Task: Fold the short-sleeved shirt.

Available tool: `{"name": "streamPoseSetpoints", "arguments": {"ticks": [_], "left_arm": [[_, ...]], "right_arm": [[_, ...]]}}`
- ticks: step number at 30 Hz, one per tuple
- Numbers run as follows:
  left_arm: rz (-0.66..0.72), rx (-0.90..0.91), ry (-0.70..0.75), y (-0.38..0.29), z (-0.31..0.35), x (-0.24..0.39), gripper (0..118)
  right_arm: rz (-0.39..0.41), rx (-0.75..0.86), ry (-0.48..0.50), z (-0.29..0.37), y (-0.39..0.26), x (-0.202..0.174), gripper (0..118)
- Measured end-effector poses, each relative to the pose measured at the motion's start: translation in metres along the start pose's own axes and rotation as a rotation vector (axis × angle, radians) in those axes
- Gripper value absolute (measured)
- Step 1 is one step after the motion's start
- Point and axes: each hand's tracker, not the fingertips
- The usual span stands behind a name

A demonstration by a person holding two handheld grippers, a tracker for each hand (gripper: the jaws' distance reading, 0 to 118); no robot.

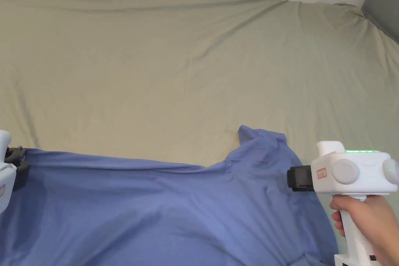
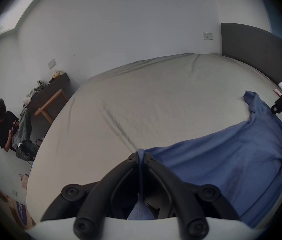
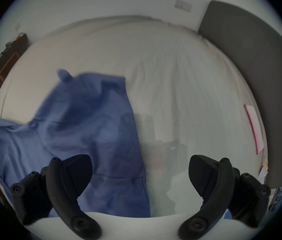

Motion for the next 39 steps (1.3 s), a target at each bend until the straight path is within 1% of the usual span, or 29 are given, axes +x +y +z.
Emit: {"name": "streamPoseSetpoints", "arguments": {"ticks": [1,2,3,4,5,6,7,8,9,10,12,13,15,17,19,22,25,27,29,33,36,38,39], "left_arm": [[-0.004,-0.001,-0.002,-0.001,0.004,0.001,1],[-0.005,-0.001,-0.006,-0.003,0.002,-0.001,1],[-0.006,-0.004,-0.011,-0.005,0.004,0.000,1],[-0.005,-0.009,-0.011,-0.007,0.005,0.000,1],[-0.001,-0.012,-0.010,-0.010,0.005,0.000,1],[0.005,-0.023,-0.011,-0.012,0.003,-0.001,1],[0.009,-0.038,-0.014,-0.016,0.001,-0.001,1],[0.012,-0.045,-0.015,-0.018,0.000,-0.001,1],[0.016,-0.056,-0.015,-0.021,-0.002,-0.001,1],[0.021,-0.068,-0.018,-0.023,-0.002,0.000,1],[0.046,-0.076,-0.028,-0.025,0.000,-0.003,1],[0.058,-0.079,-0.030,-0.025,0.002,-0.005,1],[0.070,-0.070,-0.025,-0.023,0.014,-0.008,1],[0.074,-0.057,-0.024,-0.020,0.027,-0.011,1],[0.074,-0.045,-0.019,-0.018,0.046,-0.015,1],[0.068,-0.039,-0.014,-0.021,0.072,-0.022,1],[0.044,-0.049,-0.008,-0.032,0.095,-0.026,1],[0.043,-0.064,-0.017,-0.046,0.108,-0.030,1],[0.038,-0.086,-0.025,-0.062,0.117,-0.029,1],[0.011,-0.158,-0.044,-0.100,0.123,-0.029,1],[-0.011,-0.212,-0.056,-0.127,0.117,-0.025,1],[-0.025,-0.261,-0.070,-0.144,0.108,-0.022,1],[-0.030,-0.278,-0.078,-0.151,0.105,-0.020,1]], "right_arm": [[-0.010,-0.028,0.024,-0.007,-0.001,-0.001,109],[-0.012,-0.024,0.042,-0.011,-0.002,-0.003,97],[-0.009,-0.012,0.037,-0.011,-0.006,-0.009,82],[-0.005,0.002,0.062,-0.010,-0.008,-0.012,71],[-0.014,0.027,0.072,-0.006,-0.010,-0.015,53],[-0.027,0.038,0.089,0.001,-0.010,-0.018,9],[-0.056,0.041,0.151,0.005,-0.010,-0.021,6],[-0.072,0.042,0.178,0.006,-0.011,-0.022,6],[-0.049,0.034,0.156,0.006,-0.011,-0.024,6],[0.012,0.026,0.140,0.006,-0.011,-0.028,6],[0.100,0.066,0.083,0.017,-0.011,-0.029,6],[0.114,0.084,0.070,0.027,-0.011,-0.028,6],[0.088,0.117,0.112,0.053,-0.012,-0.022,6],[0.089,0.146,0.135,0.082,-0.014,-0.015,6],[0.132,0.185,0.129,0.118,-0.021,-0.010,6],[0.182,0.195,0.128,0.161,-0.038,-0.005,6],[0.219,0.199,0.136,0.195,-0.064,-0.001,6],[0.249,0.194,0.116,0.208,-0.085,0.001,6],[0.264,0.186,0.115,0.217,-0.105,0.003,6],[0.272,0.102,0.140,0.216,-0.147,0.006,6],[0.303,0.019,0.143,0.208,-0.177,0.000,6],[0.296,-0.020,0.141,0.198,-0.191,-0.003,6],[0.294,-0.039,0.148,0.184,-0.195,0.004,6]]}}
